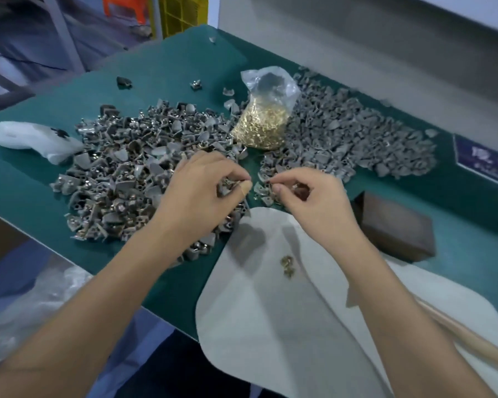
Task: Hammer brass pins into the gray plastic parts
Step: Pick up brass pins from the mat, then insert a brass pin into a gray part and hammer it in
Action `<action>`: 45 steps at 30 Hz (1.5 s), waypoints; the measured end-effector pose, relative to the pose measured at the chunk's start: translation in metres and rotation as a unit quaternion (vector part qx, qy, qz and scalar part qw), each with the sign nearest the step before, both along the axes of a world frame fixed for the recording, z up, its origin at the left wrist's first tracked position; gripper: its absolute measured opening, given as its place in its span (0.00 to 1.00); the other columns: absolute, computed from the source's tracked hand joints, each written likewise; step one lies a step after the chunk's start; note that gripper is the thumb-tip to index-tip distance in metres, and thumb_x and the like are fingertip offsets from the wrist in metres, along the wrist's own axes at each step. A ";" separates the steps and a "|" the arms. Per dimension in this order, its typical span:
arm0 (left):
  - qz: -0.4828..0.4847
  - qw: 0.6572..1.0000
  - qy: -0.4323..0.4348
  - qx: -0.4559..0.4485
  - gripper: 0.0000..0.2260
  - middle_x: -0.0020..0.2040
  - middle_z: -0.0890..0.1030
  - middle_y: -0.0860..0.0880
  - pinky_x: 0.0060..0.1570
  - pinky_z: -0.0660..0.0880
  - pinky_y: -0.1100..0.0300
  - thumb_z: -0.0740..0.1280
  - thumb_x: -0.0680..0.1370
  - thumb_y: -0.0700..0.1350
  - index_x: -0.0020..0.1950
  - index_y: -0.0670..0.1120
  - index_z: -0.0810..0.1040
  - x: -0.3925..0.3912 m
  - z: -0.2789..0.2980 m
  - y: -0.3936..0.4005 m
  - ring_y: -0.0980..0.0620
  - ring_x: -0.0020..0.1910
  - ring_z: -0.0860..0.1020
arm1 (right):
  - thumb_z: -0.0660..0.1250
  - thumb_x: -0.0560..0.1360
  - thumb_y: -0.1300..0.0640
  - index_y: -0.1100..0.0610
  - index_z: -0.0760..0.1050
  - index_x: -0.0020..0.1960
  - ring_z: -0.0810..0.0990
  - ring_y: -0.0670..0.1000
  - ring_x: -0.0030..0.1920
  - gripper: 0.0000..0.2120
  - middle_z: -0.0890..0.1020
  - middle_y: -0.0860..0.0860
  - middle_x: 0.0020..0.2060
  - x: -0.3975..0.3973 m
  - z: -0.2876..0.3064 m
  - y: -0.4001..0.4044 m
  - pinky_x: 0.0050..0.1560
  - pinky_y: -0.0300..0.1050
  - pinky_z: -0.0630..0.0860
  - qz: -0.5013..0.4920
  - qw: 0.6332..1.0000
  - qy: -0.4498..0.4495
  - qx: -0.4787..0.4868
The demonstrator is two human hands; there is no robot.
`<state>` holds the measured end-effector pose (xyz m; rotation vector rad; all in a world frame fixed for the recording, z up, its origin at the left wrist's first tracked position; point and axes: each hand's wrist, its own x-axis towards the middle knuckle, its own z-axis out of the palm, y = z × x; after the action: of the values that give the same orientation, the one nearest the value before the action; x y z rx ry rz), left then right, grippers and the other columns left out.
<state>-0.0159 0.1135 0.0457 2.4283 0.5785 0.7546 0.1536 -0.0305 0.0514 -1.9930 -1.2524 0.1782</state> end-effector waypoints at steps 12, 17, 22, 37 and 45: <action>-0.103 0.987 0.102 0.069 0.11 0.52 0.79 0.57 0.53 0.60 0.56 0.72 0.77 0.54 0.59 0.57 0.82 0.071 -0.013 -0.069 0.52 0.58 0.71 | 0.73 0.76 0.58 0.47 0.85 0.51 0.81 0.42 0.45 0.07 0.84 0.40 0.45 0.022 -0.012 -0.101 0.48 0.42 0.78 -0.102 0.994 -0.038 -0.015; -0.085 0.989 0.113 0.046 0.14 0.53 0.78 0.55 0.56 0.63 0.54 0.72 0.77 0.56 0.61 0.56 0.81 0.086 -0.017 -0.076 0.50 0.59 0.71 | 0.73 0.76 0.57 0.47 0.85 0.50 0.78 0.40 0.43 0.06 0.83 0.41 0.44 0.020 -0.013 -0.113 0.47 0.49 0.79 -0.106 0.991 -0.078 -0.027; -0.029 0.986 0.133 0.100 0.12 0.52 0.80 0.55 0.54 0.64 0.52 0.72 0.76 0.57 0.56 0.55 0.80 0.096 -0.015 -0.079 0.49 0.59 0.73 | 0.72 0.76 0.56 0.47 0.84 0.50 0.76 0.41 0.40 0.06 0.82 0.40 0.42 0.012 -0.018 -0.113 0.46 0.49 0.78 -0.121 0.990 -0.069 -0.017; -0.068 0.996 -0.012 0.052 0.08 0.46 0.81 0.58 0.51 0.62 0.57 0.69 0.81 0.52 0.57 0.53 0.84 0.080 -0.028 -0.069 0.54 0.47 0.75 | 0.75 0.75 0.46 0.45 0.85 0.55 0.78 0.37 0.46 0.10 0.83 0.39 0.47 -0.020 -0.017 -0.113 0.46 0.48 0.79 0.057 0.994 -0.036 -0.090; -0.101 0.994 -0.020 0.048 0.10 0.43 0.80 0.58 0.54 0.66 0.54 0.68 0.82 0.51 0.60 0.51 0.84 0.081 -0.030 -0.067 0.53 0.47 0.76 | 0.64 0.82 0.43 0.44 0.76 0.70 0.77 0.41 0.48 0.18 0.80 0.40 0.51 -0.030 -0.017 -0.109 0.47 0.53 0.79 0.036 0.983 -0.090 -0.156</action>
<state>0.0655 0.0464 0.0153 2.5052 0.2800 0.7595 0.1238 -0.1391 0.0345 -2.2721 -1.4872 0.2465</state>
